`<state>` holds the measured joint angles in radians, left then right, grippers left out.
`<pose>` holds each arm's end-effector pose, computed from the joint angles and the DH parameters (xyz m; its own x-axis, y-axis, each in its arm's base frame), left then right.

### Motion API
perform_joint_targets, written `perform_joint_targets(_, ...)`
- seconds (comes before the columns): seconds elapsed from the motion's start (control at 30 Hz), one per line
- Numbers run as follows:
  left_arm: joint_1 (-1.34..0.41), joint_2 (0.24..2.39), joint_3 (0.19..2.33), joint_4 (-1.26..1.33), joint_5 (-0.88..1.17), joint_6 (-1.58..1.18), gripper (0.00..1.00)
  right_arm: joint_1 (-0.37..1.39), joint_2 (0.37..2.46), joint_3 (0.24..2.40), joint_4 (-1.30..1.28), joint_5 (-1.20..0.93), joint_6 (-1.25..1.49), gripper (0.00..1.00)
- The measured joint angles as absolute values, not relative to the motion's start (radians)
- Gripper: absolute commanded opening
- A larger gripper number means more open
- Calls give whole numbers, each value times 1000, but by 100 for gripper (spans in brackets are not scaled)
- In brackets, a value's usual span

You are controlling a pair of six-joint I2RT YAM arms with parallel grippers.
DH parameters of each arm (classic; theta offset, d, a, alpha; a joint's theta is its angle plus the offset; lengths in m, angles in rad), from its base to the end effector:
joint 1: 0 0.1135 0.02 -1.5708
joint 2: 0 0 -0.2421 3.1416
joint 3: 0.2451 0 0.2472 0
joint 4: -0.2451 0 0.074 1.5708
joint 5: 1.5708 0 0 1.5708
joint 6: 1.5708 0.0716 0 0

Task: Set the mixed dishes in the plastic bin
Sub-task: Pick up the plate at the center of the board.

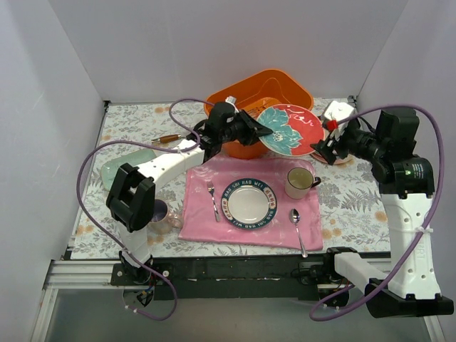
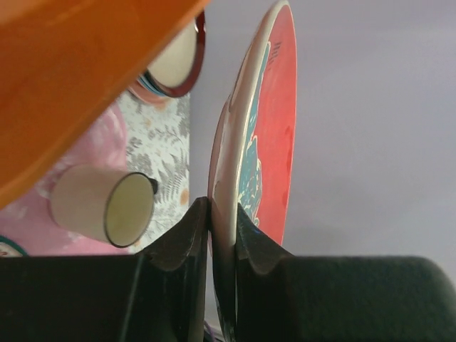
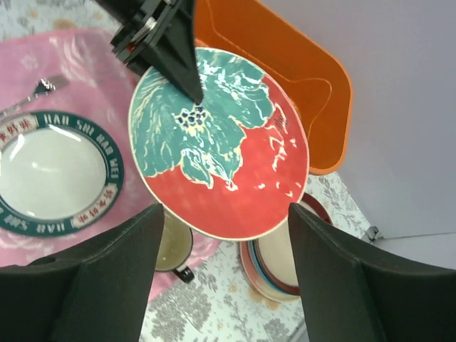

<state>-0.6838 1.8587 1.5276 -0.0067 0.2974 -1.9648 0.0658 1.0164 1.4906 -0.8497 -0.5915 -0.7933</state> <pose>0.3506 -0.3128 0.2772 -0.6570 -0.6034 0.4519 -0.5514 -0.0241 -0.8339 0.1996 0.0532 0.4333 0.1511 -0.5829 -0.7984 -0.6622 0.5400 -0.5196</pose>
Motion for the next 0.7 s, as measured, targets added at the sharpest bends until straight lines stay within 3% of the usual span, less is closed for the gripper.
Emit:
perform_joint_targets(0.23,-649,1715,1346,48,213,-1881,0,65,1030,1460,-665,-550,-443,94)
perform_joint_targets(0.47,-649,1571,1241,142,180,-1815,0,64,1092,1398,-514,-436,-30,91)
perform_joint_targets(0.7,-649,1473,1160,203,155,-1792,0,52,1200,1375,-476,-470,276,89)
